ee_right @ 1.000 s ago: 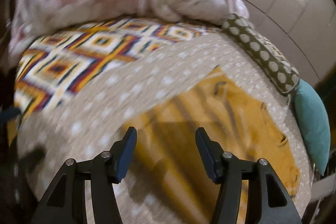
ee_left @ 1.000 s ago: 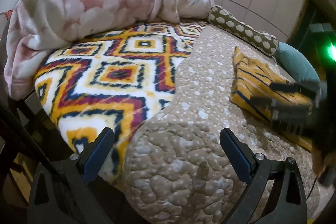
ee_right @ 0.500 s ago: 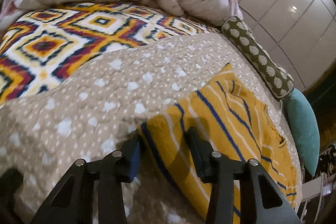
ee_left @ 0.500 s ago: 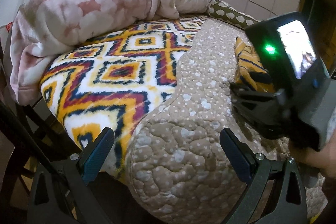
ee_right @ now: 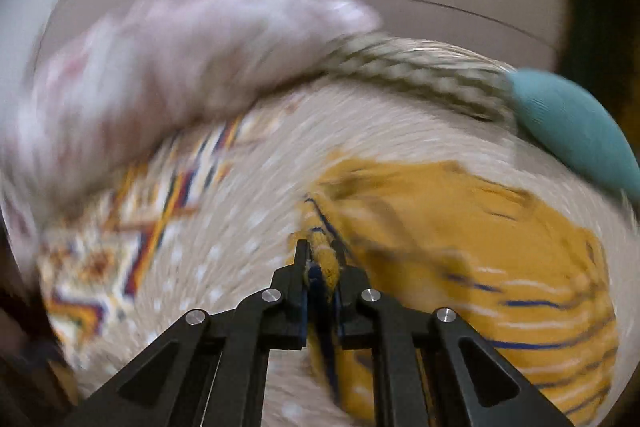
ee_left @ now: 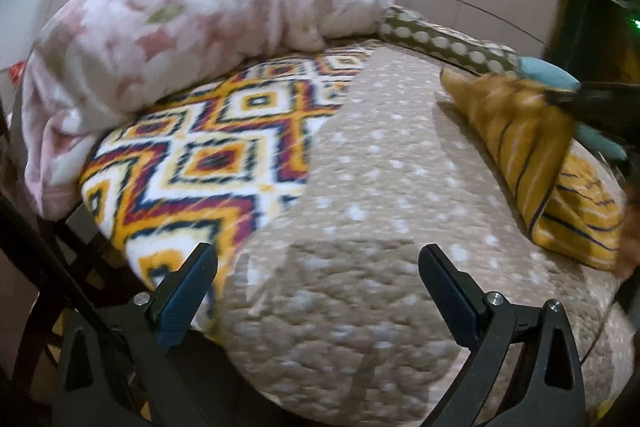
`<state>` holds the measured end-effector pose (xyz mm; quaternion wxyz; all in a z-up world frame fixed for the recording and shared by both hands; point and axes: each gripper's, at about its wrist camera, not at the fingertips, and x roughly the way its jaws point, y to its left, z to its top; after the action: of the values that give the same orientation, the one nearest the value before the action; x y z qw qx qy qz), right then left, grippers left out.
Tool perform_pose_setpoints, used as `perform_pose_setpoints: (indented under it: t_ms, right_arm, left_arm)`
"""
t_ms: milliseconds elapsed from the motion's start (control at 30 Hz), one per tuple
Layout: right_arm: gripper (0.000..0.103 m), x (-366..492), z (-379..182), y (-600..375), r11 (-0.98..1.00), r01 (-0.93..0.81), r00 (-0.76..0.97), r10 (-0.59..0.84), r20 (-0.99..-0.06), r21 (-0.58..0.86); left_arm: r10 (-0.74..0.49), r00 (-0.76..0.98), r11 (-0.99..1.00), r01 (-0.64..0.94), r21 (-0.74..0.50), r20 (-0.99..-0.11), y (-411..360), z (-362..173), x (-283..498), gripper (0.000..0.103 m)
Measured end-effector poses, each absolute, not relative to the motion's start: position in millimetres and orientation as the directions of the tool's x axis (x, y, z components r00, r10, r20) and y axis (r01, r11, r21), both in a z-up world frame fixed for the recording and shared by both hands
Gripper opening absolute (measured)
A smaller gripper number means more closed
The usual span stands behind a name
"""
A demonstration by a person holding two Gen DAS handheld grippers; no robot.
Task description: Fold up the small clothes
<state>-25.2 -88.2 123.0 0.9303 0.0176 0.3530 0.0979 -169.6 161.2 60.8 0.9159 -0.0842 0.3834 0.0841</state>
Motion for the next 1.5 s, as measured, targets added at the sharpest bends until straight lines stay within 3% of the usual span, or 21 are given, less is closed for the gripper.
perform_pose_setpoints:
  t_ms: [133,300,533,700,933,1100,1133,1167,1200,1267,1333,1500]
  right_arm:
    - [0.009,-60.5,134.1,-223.2,0.973,0.058,0.784,0.093,-0.614,0.222]
    - [0.009,-86.1,71.3,-323.7,0.905,0.256,0.689,0.075,-0.721,0.339]
    - [0.009,-124.3,55.7,-336.6,0.865,0.225,0.753,0.138,-0.643,0.448]
    - [0.009,-145.7,70.3,-342.7,0.877,0.225,0.792,0.09,-0.604,0.425]
    - [0.01,-154.9,46.5,-368.8,0.88,0.268,0.743,0.07,-0.665,0.392]
    - [0.016,-171.1,80.4,-378.0,0.89,0.21,0.805,0.078,-0.588,0.404]
    - [0.019,-171.0,86.5,-380.8,0.888,0.204,0.816,0.08,-0.573,0.413]
    - [0.035,-169.0,91.1,-385.5,0.884,0.199,0.824,0.083,-0.56,0.424]
    - [0.062,-165.6,94.5,-390.9,0.878,0.194,0.831,0.09,-0.549,0.437]
    - [0.085,-139.5,95.4,-401.3,0.853,0.147,0.825,0.174,-0.538,0.501]
    - [0.086,-97.5,83.8,-405.2,0.839,0.099,0.768,0.278,-0.577,0.535]
    - [0.086,-29.8,38.9,-409.1,0.831,0.142,0.666,0.322,-0.673,0.538]
  left_arm:
    - [0.029,0.697,0.989,-0.125,-0.082,-0.716,131.3,65.6,-162.1,0.101]
    - [-0.118,0.658,0.989,0.008,-0.15,-0.744,88.0,65.5,-141.4,0.101]
    - [-0.202,0.656,0.979,0.131,-0.154,-0.728,34.2,84.2,-115.1,0.101]
    - [-0.254,0.657,0.967,0.191,-0.169,-0.71,6.0,94.9,-92.7,0.101]
    - [-0.342,0.587,0.937,0.274,-0.218,-0.734,-41.9,79.9,-42.5,0.101]
    - [-0.362,0.576,0.928,0.297,-0.225,-0.733,-55.4,72.6,-16.4,0.101]
    - [-0.369,0.578,0.925,0.302,-0.229,-0.728,-57.0,72.5,-12.4,0.101]
    - [-0.38,0.579,0.921,0.312,-0.235,-0.722,-57.8,72.4,-6.7,0.101]
    - [-0.388,0.576,0.917,0.321,-0.238,-0.719,-58.6,71.8,-0.8,0.101]
    - [-0.417,0.551,0.902,0.345,-0.257,-0.723,-61.4,66.5,15.4,0.101]
    - [-0.447,0.511,0.888,0.355,-0.294,-0.734,-62.6,57.3,33.6,0.101]
    - [-0.597,0.375,0.801,0.333,-0.498,-0.709,-65.4,28.7,65.7,0.1]
